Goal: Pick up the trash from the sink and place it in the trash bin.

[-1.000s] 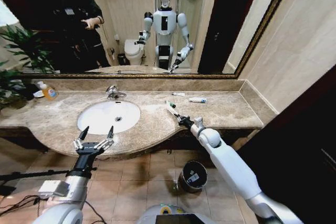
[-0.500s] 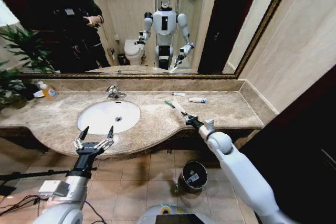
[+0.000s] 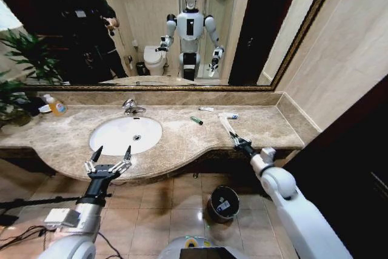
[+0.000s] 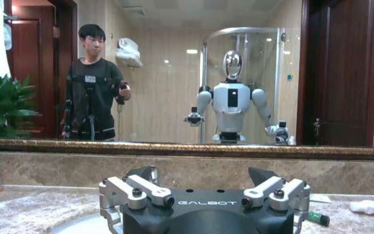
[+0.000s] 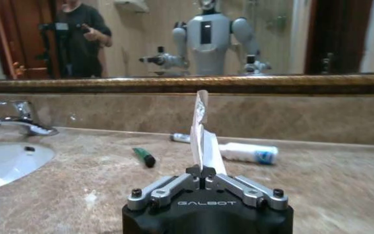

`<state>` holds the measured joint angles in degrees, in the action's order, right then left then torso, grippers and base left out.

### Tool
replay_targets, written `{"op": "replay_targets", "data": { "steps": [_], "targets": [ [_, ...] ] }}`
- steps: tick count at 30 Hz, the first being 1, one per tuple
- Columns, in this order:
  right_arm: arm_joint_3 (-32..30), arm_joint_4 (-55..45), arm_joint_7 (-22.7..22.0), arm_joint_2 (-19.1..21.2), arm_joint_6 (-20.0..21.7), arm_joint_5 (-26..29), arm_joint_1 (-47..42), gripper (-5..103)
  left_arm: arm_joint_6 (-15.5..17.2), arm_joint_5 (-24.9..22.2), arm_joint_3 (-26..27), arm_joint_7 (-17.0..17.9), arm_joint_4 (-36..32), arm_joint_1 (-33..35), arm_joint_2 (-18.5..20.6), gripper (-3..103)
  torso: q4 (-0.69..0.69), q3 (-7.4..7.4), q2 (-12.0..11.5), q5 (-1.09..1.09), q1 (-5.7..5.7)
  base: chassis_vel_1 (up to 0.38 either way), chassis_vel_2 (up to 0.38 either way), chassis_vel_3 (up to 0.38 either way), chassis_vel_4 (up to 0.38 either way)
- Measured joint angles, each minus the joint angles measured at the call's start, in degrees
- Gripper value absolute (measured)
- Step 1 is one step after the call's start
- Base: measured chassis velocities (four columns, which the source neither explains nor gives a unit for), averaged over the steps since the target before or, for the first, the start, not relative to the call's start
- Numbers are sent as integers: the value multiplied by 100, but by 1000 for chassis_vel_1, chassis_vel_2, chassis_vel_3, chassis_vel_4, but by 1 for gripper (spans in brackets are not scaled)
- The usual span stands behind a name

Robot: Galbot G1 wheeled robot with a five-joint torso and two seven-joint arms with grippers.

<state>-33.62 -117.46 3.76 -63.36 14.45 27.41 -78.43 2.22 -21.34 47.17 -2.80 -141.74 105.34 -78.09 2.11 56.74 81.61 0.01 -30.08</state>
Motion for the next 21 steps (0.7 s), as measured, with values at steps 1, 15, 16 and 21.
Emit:
{"op": "replay_targets", "data": {
  "steps": [1,15,16,21],
  "targets": [
    [-112,-36,27,-43,-50,0,-139,0,0,0,0,0,0,0,0,100,-1,0,0,-1,0,0,0,0,0],
    [-822,-76,695,-446,-789,-121,-1641,0,0,0,0,0,0,0,0,100,0,0,0,0,0,0,0,0,0],
    [-823,-6,765,-471,-911,-166,-1749,0,0,0,0,0,0,0,0,100,0,0,0,-1,-1,0,0,0,0],
    [-709,345,969,-571,-1299,-316,-1991,0,0,0,0,0,0,0,0,100,-1,0,-1,-1,-1,0,0,0,0]
  ]
}}
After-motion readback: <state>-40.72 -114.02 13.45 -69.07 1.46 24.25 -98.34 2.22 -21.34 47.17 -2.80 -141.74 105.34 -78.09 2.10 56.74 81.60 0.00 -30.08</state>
